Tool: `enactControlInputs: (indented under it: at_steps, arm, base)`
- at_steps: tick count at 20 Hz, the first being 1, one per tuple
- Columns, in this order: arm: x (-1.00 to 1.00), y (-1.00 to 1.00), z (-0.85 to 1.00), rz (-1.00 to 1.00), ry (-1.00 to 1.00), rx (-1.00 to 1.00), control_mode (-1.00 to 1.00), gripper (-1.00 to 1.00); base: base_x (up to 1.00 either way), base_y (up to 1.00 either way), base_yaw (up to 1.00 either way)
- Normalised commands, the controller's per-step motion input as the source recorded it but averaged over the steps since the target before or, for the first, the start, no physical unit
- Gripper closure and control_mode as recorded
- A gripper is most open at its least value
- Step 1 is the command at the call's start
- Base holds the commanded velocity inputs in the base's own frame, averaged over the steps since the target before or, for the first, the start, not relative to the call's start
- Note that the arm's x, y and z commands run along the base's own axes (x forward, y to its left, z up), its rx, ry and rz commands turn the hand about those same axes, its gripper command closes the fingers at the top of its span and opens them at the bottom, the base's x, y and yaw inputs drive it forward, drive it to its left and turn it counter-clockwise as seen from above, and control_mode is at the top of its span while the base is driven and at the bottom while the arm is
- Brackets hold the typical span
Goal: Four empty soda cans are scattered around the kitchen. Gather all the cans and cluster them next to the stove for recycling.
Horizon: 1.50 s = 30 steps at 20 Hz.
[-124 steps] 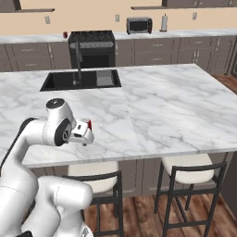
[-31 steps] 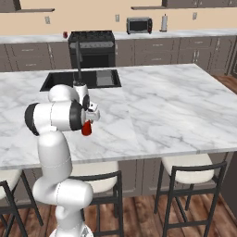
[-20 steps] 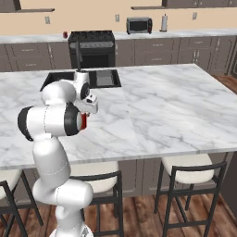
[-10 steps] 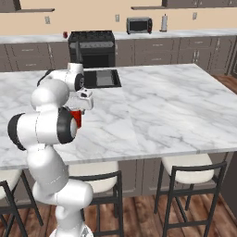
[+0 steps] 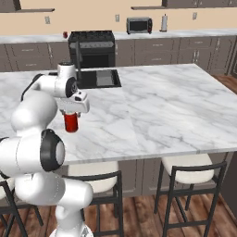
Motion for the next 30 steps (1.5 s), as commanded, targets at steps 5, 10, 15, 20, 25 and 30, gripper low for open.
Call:
enactControlInputs:
  at_steps: [5, 10, 15, 20, 25, 30]
  arm:
    - [-0.56, -0.13, 0.49, 0.0, 0.02, 0.0, -1.0, 1.0]
    - [-0.76, -0.08, 0.39, 0.0, 0.03, 0.0, -1.0, 1.0]
    - [-0.67, -0.01, 0.17, 0.0, 0.01, 0.0, -1.0, 1.0]
    - [-0.15, 0.0, 0.0, 0.0, 0.0, 0.0, -1.0, 1.0]
    - [0.0, 0.0, 0.0, 0.0, 0.0, 0.0, -1.0, 1.0]
    - [-0.01, 0.0, 0.0, 0.0, 0.0, 0.0, 1.0, 1.0]
  base:
    - [0.0, 0.0, 0.0]
    - [0.0, 0.0, 0.0]
    - [0.0, 0.0, 0.0]
    - [0.0, 0.0, 0.0]
    - [0.0, 0.0, 0.0]
    - [-0.06, 0.0, 0.0]
